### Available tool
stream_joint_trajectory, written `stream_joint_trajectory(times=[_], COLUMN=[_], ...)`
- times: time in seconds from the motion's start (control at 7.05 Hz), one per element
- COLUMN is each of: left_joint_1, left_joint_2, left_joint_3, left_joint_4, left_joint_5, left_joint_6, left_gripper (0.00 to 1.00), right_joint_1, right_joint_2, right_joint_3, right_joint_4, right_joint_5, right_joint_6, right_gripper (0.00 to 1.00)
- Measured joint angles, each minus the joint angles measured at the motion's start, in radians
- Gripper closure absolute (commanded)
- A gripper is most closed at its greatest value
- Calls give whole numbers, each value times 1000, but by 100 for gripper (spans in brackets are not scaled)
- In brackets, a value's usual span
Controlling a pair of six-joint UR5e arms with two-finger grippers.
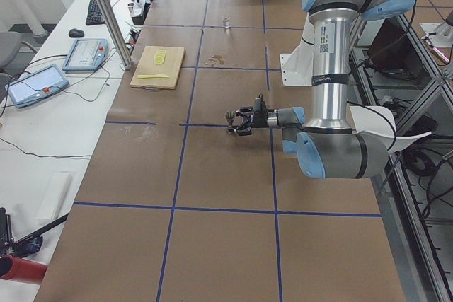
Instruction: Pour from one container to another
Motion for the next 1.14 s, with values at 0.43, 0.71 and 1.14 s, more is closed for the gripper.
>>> stream_joint_trajectory(times=[0.43, 0.71, 1.14], left_joint_1=[0, 0, -1], left_joint_2=[-4, -2, -2], left_joint_3=[15, 18, 21], left_joint_4=[-18, -38, -44], left_joint_5=[5, 7, 7], left_joint_6=[0, 1, 3], left_gripper=[35, 35, 67], right_joint_1=[0, 0, 0], right_joint_2=[-1, -1, -1], right_joint_3=[1, 1, 1], right_joint_4=[1, 1, 1], right_joint_5=[0, 0, 0], right_joint_6=[-1, -2, -2], right_gripper=[0, 0, 0])
